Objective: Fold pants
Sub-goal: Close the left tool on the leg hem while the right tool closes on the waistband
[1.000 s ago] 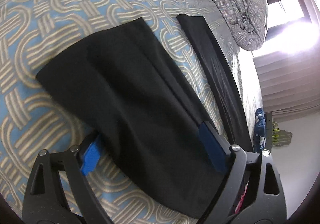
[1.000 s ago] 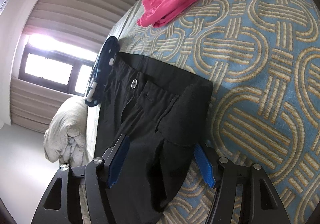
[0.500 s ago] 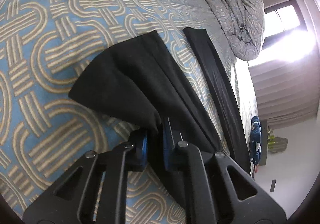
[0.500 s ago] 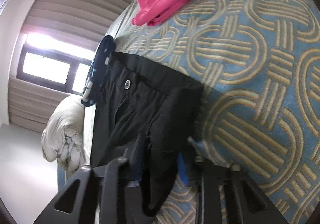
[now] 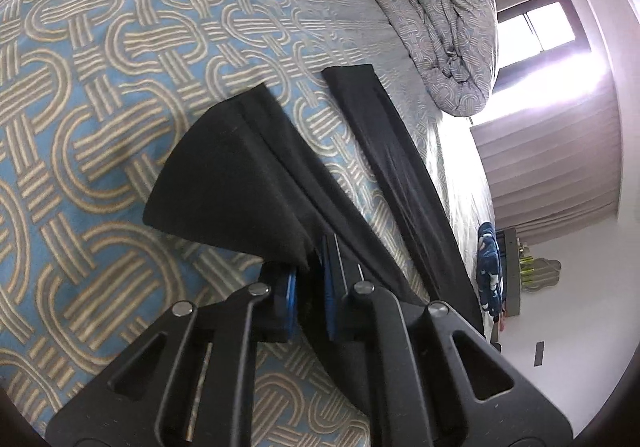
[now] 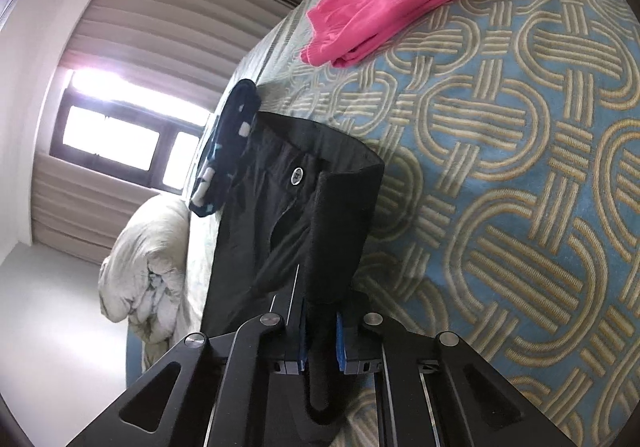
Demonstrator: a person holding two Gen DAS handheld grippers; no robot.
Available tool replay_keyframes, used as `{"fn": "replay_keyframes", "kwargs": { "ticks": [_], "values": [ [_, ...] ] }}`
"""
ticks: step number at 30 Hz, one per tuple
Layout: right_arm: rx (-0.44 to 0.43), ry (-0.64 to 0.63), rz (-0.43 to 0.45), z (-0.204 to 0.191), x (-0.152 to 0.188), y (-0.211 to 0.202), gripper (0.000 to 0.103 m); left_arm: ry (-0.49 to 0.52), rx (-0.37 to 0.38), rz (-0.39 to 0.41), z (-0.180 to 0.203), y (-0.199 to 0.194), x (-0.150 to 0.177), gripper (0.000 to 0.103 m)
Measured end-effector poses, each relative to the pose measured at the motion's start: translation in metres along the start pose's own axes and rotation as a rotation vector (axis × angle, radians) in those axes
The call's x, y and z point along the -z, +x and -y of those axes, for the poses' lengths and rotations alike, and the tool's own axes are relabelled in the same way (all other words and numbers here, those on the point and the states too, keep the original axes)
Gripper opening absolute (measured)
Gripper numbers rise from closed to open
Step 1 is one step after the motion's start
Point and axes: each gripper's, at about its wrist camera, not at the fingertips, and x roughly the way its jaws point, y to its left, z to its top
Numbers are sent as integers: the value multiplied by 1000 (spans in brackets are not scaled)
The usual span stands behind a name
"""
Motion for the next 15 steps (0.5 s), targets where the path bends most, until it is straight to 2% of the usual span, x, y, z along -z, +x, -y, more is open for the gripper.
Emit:
{"fn": "replay_keyframes", "kwargs": {
  "ticks": [7,15],
  "values": [
    [-3,20,-11,2,0,-1,9,16,16,-12,6,4,-6,10],
    [-58,30,-13,-7,-6,0,8,54,30,-7,23,6,-18,10]
  ]
}}
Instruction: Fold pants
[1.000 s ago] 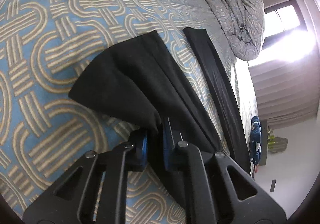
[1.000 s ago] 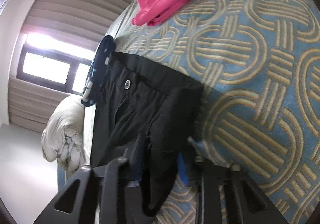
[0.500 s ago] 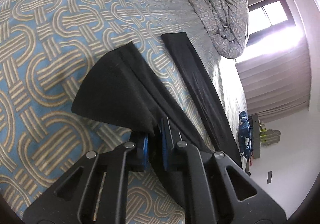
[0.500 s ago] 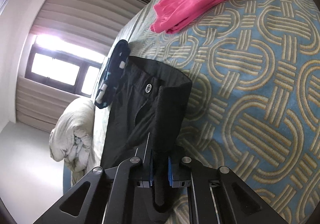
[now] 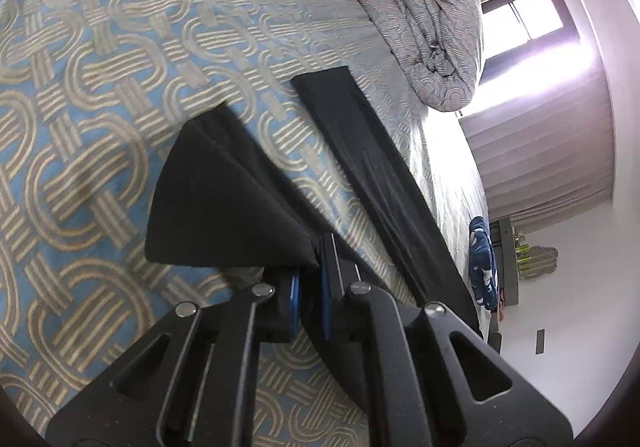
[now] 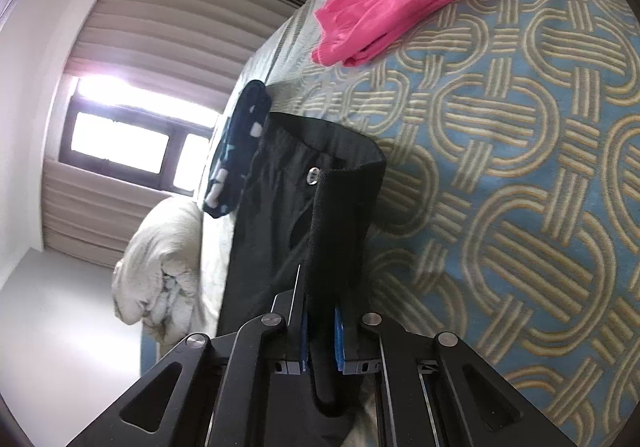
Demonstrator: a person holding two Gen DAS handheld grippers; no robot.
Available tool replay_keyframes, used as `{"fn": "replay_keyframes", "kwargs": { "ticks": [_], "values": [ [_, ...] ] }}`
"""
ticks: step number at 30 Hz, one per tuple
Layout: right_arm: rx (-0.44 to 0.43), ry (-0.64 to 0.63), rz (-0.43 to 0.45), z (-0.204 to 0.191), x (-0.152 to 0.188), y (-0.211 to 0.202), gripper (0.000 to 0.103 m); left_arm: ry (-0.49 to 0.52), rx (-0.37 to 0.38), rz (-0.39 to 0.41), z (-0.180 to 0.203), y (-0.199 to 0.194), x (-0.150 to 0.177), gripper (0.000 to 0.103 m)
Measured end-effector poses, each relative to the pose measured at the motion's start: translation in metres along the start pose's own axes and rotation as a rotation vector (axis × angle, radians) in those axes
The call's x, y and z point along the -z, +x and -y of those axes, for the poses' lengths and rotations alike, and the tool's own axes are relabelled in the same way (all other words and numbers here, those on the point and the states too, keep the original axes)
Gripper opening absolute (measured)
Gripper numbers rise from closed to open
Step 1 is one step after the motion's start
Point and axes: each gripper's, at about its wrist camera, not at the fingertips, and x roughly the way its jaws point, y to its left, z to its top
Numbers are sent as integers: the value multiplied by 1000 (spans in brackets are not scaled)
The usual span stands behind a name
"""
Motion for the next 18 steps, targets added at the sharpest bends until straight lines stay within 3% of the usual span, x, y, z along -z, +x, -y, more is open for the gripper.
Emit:
{"fn": "replay_keyframes", "kwargs": {
  "ticks": [10,18],
  "values": [
    [-67,17,-12,-32,-21,14,8,75,46,-1,50,24,-41,10],
    [-136,32,-48,-75,-50,61,8,112,58,-28,93,74,-86,8]
  ]
}}
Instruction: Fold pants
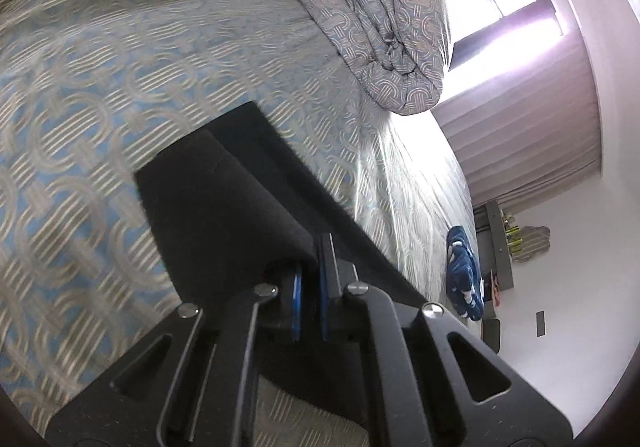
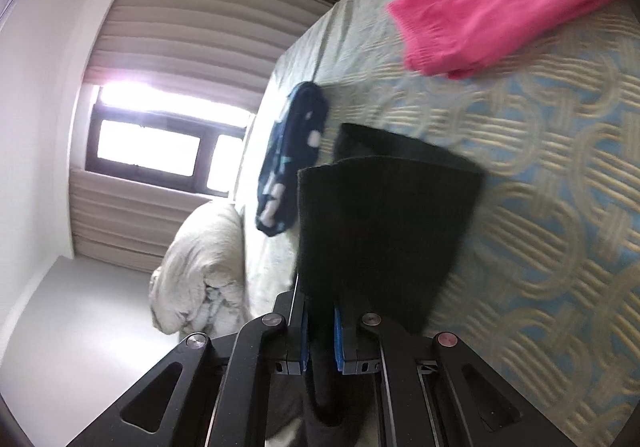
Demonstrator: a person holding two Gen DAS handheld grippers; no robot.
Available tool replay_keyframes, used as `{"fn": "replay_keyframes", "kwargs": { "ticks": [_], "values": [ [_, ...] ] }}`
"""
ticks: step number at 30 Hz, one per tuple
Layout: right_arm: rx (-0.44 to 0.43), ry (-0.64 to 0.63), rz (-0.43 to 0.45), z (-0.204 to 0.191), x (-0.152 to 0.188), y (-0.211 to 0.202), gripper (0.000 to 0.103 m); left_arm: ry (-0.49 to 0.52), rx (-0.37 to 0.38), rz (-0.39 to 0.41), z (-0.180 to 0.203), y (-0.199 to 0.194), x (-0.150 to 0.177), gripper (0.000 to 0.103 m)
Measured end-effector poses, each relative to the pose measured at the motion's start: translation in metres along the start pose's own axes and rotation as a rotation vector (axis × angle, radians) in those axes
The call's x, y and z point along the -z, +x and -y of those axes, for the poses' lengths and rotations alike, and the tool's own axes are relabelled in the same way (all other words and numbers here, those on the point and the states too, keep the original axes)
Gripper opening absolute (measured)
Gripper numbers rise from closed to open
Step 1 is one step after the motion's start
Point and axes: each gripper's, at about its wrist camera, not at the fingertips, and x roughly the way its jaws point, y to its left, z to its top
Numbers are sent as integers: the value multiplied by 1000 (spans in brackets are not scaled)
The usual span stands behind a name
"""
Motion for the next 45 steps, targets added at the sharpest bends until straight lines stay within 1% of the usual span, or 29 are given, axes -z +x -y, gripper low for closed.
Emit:
{"fn": "replay_keyframes", "kwargs": {
  "ticks": [4,8,11,14,17,20,23,25,27,28,30,31,32,33,34,35,36,37,39,41,43,45],
  "values": [
    [6,-1,-17,-20,-21,40,8,17,-32,-20,11,34,-20,8],
    [17,13,-47,-32,-41,85,8,4,-63,-37,12,71,-38,8],
    [55,31,-67,-33,-56,120,8,-20,-95,-48,8,97,-52,8],
    [91,82,-87,-22,-69,151,8,-10,-128,-47,7,117,-62,8],
    [143,89,-78,-12,-79,167,8,-10,-143,-65,5,135,-70,8],
    [158,122,-86,0,-84,179,9,-22,-167,-61,0,146,-73,8],
    [161,166,-96,9,-88,184,11,-32,-187,-44,-9,148,-74,8],
    [164,172,-100,7,-90,187,13,-41,-182,-33,-14,147,-77,8],
    [155,167,-108,2,-94,190,15,-59,-175,-9,-19,141,-81,8],
    [142,180,-108,0,-96,189,19,-71,-174,-2,-23,138,-84,8],
    [126,226,-102,0,-100,183,31,-88,-168,-8,-27,135,-87,8],
    [127,240,-93,-1,-102,179,44,-100,-156,-10,-30,133,-89,9],
    [128,240,-66,-3,-105,172,49,-107,-153,-13,-32,131,-91,15],
    [139,225,-33,-5,-108,163,49,-115,-169,-11,-34,127,-93,33],
    [145,222,-21,-7,-111,156,51,-118,-188,-7,-34,124,-95,45],
    [142,234,-11,-7,-112,148,58,-124,-207,5,-35,116,-98,71],
    [128,250,0,-6,-112,140,61,-124,-196,14,-35,108,-100,79],
    [111,250,4,-7,-111,131,63,-113,-157,12,-33,102,-102,79],
    [119,199,-11,-14,-107,120,63,-81,-113,-4,-29,92,-106,79],
    [120,126,-37,-25,-97,112,63,-29,-105,17,-20,76,-106,79],
    [104,63,-75,-38,-84,112,63,51,-91,35,-8,63,-104,79],
    [88,7,-119,-51,-68,117,63,158,-99,36,5,56,-103,70]
  ]
}}
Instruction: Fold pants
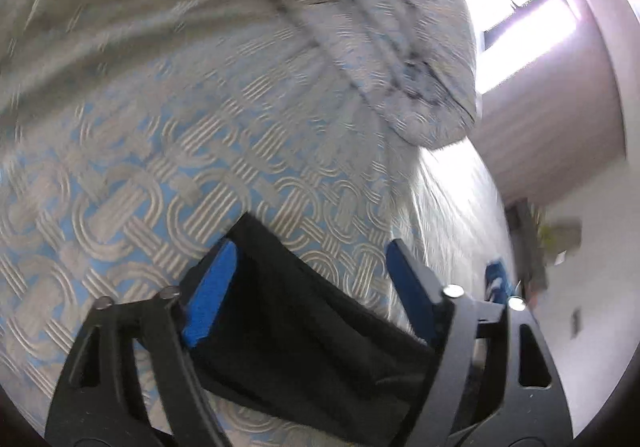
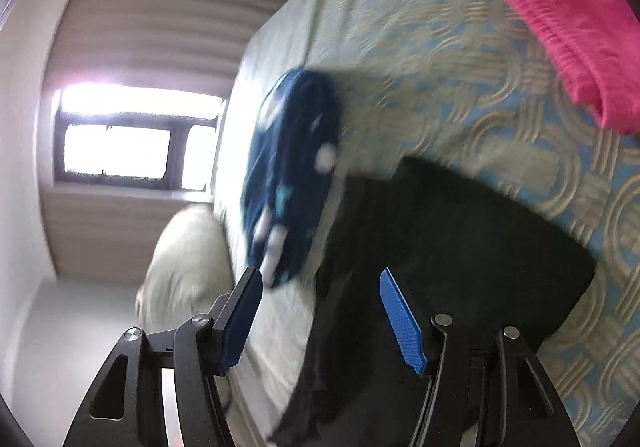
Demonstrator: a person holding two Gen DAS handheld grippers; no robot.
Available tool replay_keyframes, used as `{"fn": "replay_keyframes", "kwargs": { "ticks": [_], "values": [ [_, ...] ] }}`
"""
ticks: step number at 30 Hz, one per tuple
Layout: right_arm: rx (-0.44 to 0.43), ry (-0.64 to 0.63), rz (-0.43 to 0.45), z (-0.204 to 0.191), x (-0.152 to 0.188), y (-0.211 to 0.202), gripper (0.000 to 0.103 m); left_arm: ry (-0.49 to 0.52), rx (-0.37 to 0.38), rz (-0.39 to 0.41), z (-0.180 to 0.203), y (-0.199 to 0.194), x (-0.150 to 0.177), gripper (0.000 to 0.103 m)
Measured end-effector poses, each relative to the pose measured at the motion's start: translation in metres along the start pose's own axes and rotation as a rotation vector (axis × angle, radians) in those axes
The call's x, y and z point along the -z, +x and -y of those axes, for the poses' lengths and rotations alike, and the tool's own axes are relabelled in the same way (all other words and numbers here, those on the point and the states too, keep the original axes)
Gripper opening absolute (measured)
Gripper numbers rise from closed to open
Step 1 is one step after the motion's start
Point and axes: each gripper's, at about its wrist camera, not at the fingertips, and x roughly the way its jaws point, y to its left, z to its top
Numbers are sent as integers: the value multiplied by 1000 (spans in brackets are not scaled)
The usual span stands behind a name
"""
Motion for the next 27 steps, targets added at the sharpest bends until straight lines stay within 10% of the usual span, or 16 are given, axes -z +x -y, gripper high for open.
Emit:
{"fn": "replay_keyframes", "kwargs": {
  "ticks": [9,14,19,27],
  "values": [
    [49,-453,-305,-82,104,74,59,226,-50,-133,8,25,28,31],
    [43,-646,-504,-116,188,130,30,289,-68,-165,1,49,64,30],
    [122,-991,-649,-148,305,198,25,314,-221,-125,-20,63,86,28],
    [188,-1121,-766,-163,427,304,25,274,-275,-14,-40,45,103,27]
  ]
}}
